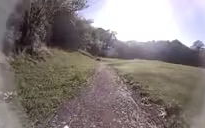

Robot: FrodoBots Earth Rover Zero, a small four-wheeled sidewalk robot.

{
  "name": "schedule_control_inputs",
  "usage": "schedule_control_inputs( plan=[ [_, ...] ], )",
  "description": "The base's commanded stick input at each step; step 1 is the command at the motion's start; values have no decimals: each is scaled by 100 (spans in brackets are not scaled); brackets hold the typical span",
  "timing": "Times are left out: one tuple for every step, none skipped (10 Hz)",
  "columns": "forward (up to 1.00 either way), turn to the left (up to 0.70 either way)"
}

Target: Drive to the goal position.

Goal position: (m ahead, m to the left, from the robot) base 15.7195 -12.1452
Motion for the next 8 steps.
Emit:
schedule_control_inputs(
  plan=[
    [100, 1],
    [100, 1],
    [100, 1],
    [100, 1],
    [100, 1],
    [100, 1],
    [100, 1],
    [100, 1]
  ],
)
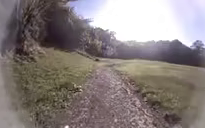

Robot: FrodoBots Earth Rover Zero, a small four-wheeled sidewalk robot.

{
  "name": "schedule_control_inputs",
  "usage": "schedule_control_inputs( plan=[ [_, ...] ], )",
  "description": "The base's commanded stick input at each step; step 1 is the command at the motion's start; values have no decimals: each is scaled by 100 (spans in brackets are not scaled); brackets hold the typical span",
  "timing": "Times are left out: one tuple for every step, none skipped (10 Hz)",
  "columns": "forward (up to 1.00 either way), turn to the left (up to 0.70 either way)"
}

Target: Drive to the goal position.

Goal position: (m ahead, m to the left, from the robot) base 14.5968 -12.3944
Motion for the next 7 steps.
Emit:
schedule_control_inputs(
  plan=[
    [100, 1],
    [100, 1],
    [100, 1],
    [100, 1],
    [100, 1],
    [100, 1],
    [100, 1]
  ],
)
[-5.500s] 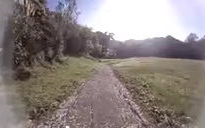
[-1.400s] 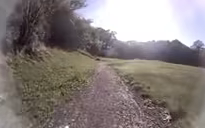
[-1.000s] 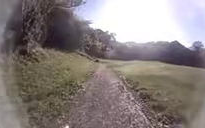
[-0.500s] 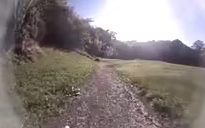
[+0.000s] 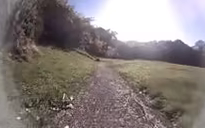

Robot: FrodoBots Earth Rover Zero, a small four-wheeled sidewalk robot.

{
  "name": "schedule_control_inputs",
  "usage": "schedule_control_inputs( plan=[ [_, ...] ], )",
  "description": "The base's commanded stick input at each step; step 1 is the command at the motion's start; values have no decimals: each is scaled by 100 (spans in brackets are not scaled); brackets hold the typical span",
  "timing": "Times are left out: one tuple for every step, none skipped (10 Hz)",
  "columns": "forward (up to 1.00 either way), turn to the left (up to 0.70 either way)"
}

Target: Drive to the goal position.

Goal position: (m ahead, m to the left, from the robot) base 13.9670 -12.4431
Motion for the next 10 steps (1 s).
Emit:
schedule_control_inputs(
  plan=[
    [100, -1],
    [100, -5],
    [100, -18],
    [100, -22],
    [100, 1],
    [100, 1],
    [100, 1],
    [100, 1],
    [100, 1],
    [100, 1]
  ],
)
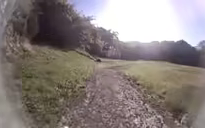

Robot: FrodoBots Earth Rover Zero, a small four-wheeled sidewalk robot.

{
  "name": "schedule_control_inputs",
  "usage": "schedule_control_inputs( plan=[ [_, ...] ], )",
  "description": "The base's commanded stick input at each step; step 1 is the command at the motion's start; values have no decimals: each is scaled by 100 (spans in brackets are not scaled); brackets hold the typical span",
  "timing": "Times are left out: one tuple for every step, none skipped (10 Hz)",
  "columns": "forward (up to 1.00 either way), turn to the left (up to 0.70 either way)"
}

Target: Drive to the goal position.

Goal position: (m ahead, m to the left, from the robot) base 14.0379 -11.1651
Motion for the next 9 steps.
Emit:
schedule_control_inputs(
  plan=[
    [100, 1],
    [100, 1],
    [100, -12],
    [100, -29],
    [100, -19],
    [100, -9],
    [100, 1],
    [100, 1],
    [100, 1]
  ],
)
